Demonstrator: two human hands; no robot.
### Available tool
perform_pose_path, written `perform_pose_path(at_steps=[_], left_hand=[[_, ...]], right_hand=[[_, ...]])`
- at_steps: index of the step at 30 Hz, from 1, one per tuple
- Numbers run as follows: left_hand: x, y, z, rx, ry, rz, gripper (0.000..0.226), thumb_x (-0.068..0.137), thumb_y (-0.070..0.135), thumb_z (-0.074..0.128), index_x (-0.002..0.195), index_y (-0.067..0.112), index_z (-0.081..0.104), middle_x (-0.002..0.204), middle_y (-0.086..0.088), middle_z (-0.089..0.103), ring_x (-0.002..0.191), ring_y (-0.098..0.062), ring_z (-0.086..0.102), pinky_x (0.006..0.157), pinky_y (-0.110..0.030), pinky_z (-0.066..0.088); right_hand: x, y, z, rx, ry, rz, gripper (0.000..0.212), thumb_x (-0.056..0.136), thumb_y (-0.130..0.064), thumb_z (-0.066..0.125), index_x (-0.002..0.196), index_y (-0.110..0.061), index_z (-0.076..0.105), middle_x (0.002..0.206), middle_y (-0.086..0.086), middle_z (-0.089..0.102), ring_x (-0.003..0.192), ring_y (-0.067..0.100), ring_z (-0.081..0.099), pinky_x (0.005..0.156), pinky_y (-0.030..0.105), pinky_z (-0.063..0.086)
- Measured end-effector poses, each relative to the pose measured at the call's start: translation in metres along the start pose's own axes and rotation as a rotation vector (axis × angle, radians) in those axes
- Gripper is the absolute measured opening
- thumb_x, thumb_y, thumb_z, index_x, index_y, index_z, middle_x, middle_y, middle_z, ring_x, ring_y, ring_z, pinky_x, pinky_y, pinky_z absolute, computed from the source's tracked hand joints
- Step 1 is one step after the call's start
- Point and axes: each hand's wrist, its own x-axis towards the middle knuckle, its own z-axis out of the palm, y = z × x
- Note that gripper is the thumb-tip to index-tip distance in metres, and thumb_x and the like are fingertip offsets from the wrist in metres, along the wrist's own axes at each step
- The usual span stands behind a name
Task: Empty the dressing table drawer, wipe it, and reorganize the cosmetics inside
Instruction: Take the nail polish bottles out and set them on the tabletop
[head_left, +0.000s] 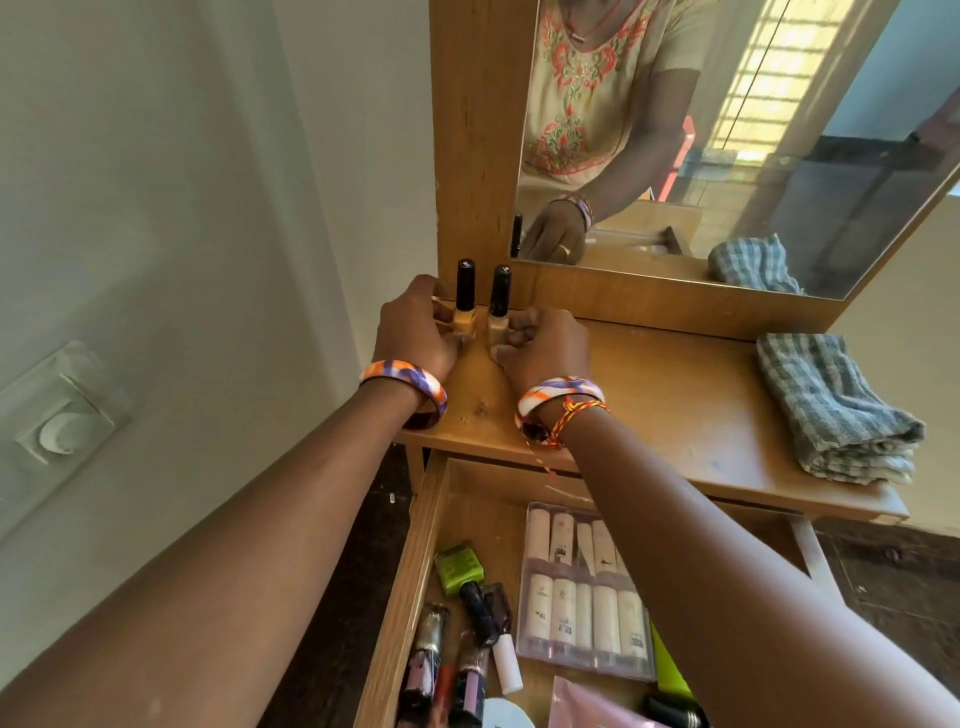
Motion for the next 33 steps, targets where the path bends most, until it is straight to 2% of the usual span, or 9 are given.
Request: perform_pose_path(at_steps=[5, 14, 19, 22, 24, 26, 29, 31, 33], left_hand=[[0.018, 0.000, 0.011, -0.020, 0.065, -0.022, 0.026, 0.086, 0.010, 0.065, 0.111, 0.004, 0.060, 0.112, -0.015, 0.064, 0.102, -0.028, 0.062, 0.084, -0.025, 0.046], [0.034, -0.004, 0.016, 0.015, 0.063, 0.005, 0.023, 0.086, 0.006, 0.064, 0.108, 0.003, 0.063, 0.110, -0.016, 0.065, 0.099, -0.026, 0.062, 0.077, -0.020, 0.041], [0.025, -0.001, 0.013, 0.037, 0.018, -0.011, 0.040, 0.086, 0.008, 0.065, 0.124, 0.005, 0.053, 0.120, -0.016, 0.061, 0.107, -0.030, 0.061, 0.090, -0.031, 0.049], [0.010, 0.005, 0.002, 0.066, 0.018, -0.021, 0.044, 0.086, 0.010, 0.064, 0.127, 0.008, 0.049, 0.123, -0.015, 0.059, 0.107, -0.032, 0.061, 0.088, -0.035, 0.051], [-0.007, 0.011, -0.009, 0.089, 0.045, 0.005, 0.043, 0.087, 0.011, 0.063, 0.128, 0.010, 0.049, 0.124, -0.013, 0.059, 0.107, -0.031, 0.061, 0.086, -0.036, 0.051], [-0.030, 0.018, -0.020, 0.102, 0.068, 0.069, 0.038, 0.088, 0.012, 0.061, 0.125, 0.011, 0.051, 0.121, -0.010, 0.060, 0.103, -0.029, 0.062, 0.082, -0.035, 0.052], [-0.071, 0.023, -0.031, 0.109, 0.026, 0.170, 0.025, 0.089, 0.018, 0.060, 0.114, 0.012, 0.059, 0.107, -0.007, 0.066, 0.094, -0.024, 0.064, 0.069, -0.029, 0.048], [-0.093, 0.020, -0.035, 0.147, -0.077, 0.202, 0.018, 0.089, 0.019, 0.060, 0.104, 0.011, 0.064, 0.100, -0.007, 0.068, 0.090, -0.024, 0.064, 0.067, -0.027, 0.047], [-0.112, 0.012, -0.035, 0.255, -0.254, 0.181, 0.015, 0.088, 0.015, 0.059, 0.099, 0.009, 0.067, 0.100, -0.009, 0.069, 0.092, -0.026, 0.064, 0.070, -0.027, 0.046]], right_hand=[[0.015, -0.006, 0.010, 0.008, 0.020, -0.021, 0.030, 0.085, -0.014, 0.066, 0.115, -0.009, 0.065, 0.104, 0.008, 0.070, 0.099, 0.021, 0.064, 0.081, 0.025, 0.046], [0.028, -0.006, 0.015, -0.035, 0.042, -0.022, 0.024, 0.086, -0.021, 0.065, 0.107, -0.010, 0.068, 0.099, 0.008, 0.069, 0.091, 0.021, 0.064, 0.070, 0.024, 0.043], [0.027, -0.006, 0.015, 0.008, 0.012, 0.017, 0.027, 0.082, -0.025, 0.071, 0.103, -0.008, 0.068, 0.097, 0.009, 0.069, 0.086, 0.018, 0.060, 0.070, 0.025, 0.043], [0.017, -0.006, 0.008, 0.077, -0.011, 0.075, 0.033, 0.078, -0.021, 0.075, 0.106, -0.007, 0.065, 0.102, 0.011, 0.067, 0.089, 0.020, 0.060, 0.075, 0.027, 0.047], [0.007, -0.004, 0.003, 0.097, -0.030, 0.121, 0.026, 0.078, -0.018, 0.074, 0.099, -0.007, 0.064, 0.102, 0.013, 0.067, 0.092, 0.026, 0.064, 0.079, 0.033, 0.052], [-0.006, -0.002, -0.005, 0.074, -0.066, 0.144, 0.015, 0.081, -0.023, 0.071, 0.080, -0.013, 0.060, 0.092, 0.010, 0.066, 0.080, 0.025, 0.063, 0.067, 0.033, 0.054], [-0.035, -0.002, -0.021, 0.009, -0.165, 0.111, 0.034, 0.092, -0.038, 0.054, 0.077, -0.010, 0.065, 0.065, 0.003, 0.062, 0.051, 0.014, 0.052, 0.041, 0.022, 0.041], [-0.062, 0.002, -0.031, -0.086, -0.173, 0.029, 0.045, 0.095, -0.039, 0.045, 0.073, -0.009, 0.070, 0.048, -0.004, 0.057, 0.046, 0.012, 0.050, 0.048, 0.024, 0.041], [-0.089, 0.011, -0.037, -0.233, -0.158, -0.031, 0.042, 0.093, -0.036, 0.050, 0.068, -0.008, 0.070, 0.051, -0.002, 0.061, 0.057, 0.019, 0.059, 0.060, 0.029, 0.047]])
